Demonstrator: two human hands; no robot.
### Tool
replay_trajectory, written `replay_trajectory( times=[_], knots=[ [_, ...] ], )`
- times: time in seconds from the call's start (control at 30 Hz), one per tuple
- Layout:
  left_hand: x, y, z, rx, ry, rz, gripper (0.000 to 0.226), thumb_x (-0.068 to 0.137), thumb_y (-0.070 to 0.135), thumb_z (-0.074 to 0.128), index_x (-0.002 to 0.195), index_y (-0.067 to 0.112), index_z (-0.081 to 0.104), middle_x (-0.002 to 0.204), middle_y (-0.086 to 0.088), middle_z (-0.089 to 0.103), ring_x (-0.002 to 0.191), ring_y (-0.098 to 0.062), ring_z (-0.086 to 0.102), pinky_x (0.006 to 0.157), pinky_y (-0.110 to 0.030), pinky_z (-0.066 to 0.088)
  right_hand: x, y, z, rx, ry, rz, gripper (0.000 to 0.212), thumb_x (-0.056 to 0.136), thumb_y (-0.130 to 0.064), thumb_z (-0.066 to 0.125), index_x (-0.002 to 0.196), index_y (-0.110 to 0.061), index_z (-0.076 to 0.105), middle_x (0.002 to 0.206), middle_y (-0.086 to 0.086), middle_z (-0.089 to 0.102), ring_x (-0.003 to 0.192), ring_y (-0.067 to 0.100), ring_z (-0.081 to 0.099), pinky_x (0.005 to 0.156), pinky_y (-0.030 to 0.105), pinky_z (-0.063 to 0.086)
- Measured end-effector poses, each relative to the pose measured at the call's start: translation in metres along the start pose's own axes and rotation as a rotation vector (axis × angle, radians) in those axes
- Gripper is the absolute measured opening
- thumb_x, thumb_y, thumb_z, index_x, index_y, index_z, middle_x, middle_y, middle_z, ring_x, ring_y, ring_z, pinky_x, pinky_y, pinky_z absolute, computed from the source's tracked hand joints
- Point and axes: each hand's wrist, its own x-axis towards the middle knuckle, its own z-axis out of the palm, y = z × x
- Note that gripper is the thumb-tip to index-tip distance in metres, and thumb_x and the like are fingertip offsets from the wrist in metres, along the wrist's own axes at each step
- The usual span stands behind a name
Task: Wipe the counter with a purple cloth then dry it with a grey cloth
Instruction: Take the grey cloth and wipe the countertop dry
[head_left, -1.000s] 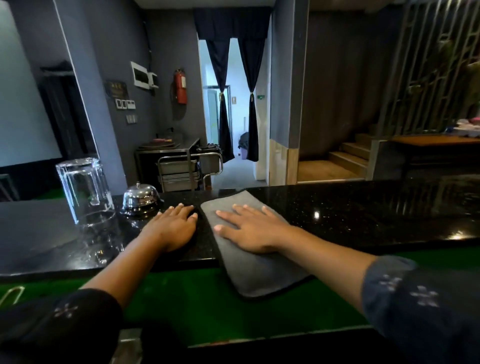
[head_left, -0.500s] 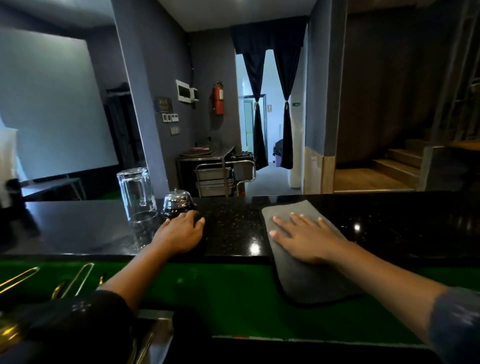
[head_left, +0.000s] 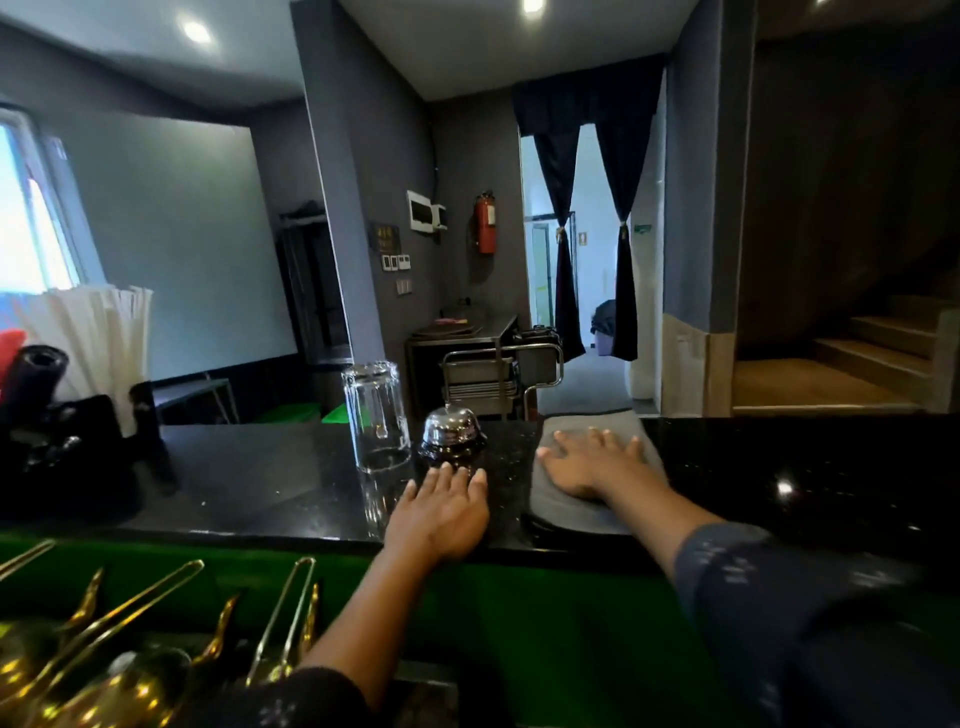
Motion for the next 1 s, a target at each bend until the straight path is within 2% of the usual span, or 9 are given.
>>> replay_trajectory(
  times=[0.13,0.23,0.4,0.53,0.67,0.77,0.87,1.0],
  knots=[
    [0.001,-0.003,-0.004,-0.075,-0.014,0.019,0.063,0.095,0.051,-0.005,0.152,0.024,0.003,0.160,-0.002,0.007,0.147,-0.015,0.004,0.120,-0.039,0.000,-0.001,-0.058,0.009,-0.004,-0.047,-0.119,0.070,0.094,-0.066,0.019,0.154,-0.033,0.004,0.162,0.015,-0.001,0.149,0.034,-0.001,0.114,0.062,-0.006],
    [0.002,-0.005,-0.004,-0.117,-0.021,0.027,0.072,0.090,0.056,-0.010,0.152,0.021,0.005,0.159,-0.003,0.009,0.147,-0.014,0.005,0.119,-0.038,0.000,-0.019,-0.061,0.015,-0.030,-0.078,-0.189,0.069,0.094,-0.066,0.017,0.154,-0.036,0.001,0.162,0.012,-0.002,0.149,0.031,-0.003,0.114,0.061,-0.006],
    [0.001,-0.009,-0.002,-0.102,-0.033,0.065,0.067,0.092,0.056,-0.008,0.151,0.027,0.003,0.160,-0.001,0.004,0.147,-0.014,0.002,0.120,-0.039,-0.002,-0.040,-0.009,0.014,-0.037,-0.048,-0.253,0.064,0.093,-0.068,0.012,0.152,-0.044,0.005,0.163,0.001,0.001,0.150,0.023,0.002,0.116,0.053,-0.002],
    [0.004,-0.007,0.005,-0.024,0.017,0.020,0.073,0.092,0.061,-0.002,0.152,0.022,0.012,0.160,-0.001,0.005,0.147,-0.015,0.002,0.119,-0.040,-0.002,-0.022,0.032,0.003,-0.027,-0.013,-0.095,0.066,0.092,-0.070,0.010,0.152,-0.043,0.006,0.163,0.001,0.000,0.149,0.025,0.002,0.116,0.054,-0.002],
    [0.004,-0.003,0.004,0.011,0.013,0.011,0.072,0.093,0.062,0.003,0.152,0.022,0.014,0.160,-0.001,0.007,0.147,-0.016,0.005,0.119,-0.041,0.001,-0.011,0.025,0.000,0.008,0.016,0.013,0.067,0.093,-0.067,0.014,0.153,-0.038,0.010,0.163,0.008,0.001,0.149,0.029,0.002,0.116,0.058,-0.004],
    [0.003,-0.004,0.000,0.047,-0.010,0.024,0.070,0.094,0.061,0.006,0.151,0.021,0.015,0.160,-0.002,0.007,0.147,-0.017,0.006,0.118,-0.041,0.003,-0.031,0.026,0.003,0.006,-0.010,-0.068,0.067,0.092,-0.068,0.015,0.152,-0.041,0.010,0.163,0.007,0.002,0.149,0.028,0.002,0.116,0.057,-0.004],
    [0.004,-0.005,0.000,0.076,-0.014,0.030,0.070,0.094,0.060,0.006,0.151,0.021,0.014,0.160,-0.002,0.007,0.147,-0.016,0.006,0.118,-0.040,0.002,-0.061,0.055,0.002,-0.016,-0.038,-0.180,0.063,0.092,-0.069,0.014,0.151,-0.047,0.009,0.163,0.000,0.004,0.149,0.023,0.004,0.116,0.053,-0.002],
    [0.005,-0.005,0.003,0.090,-0.009,0.017,0.071,0.093,0.062,0.006,0.152,0.022,0.012,0.160,-0.001,0.005,0.147,-0.015,0.004,0.118,-0.039,0.000,-0.077,0.118,-0.011,-0.041,-0.018,-0.108,0.060,0.094,-0.067,0.012,0.150,-0.048,0.007,0.163,-0.004,0.005,0.149,0.020,0.006,0.118,0.051,0.001]
  ],
)
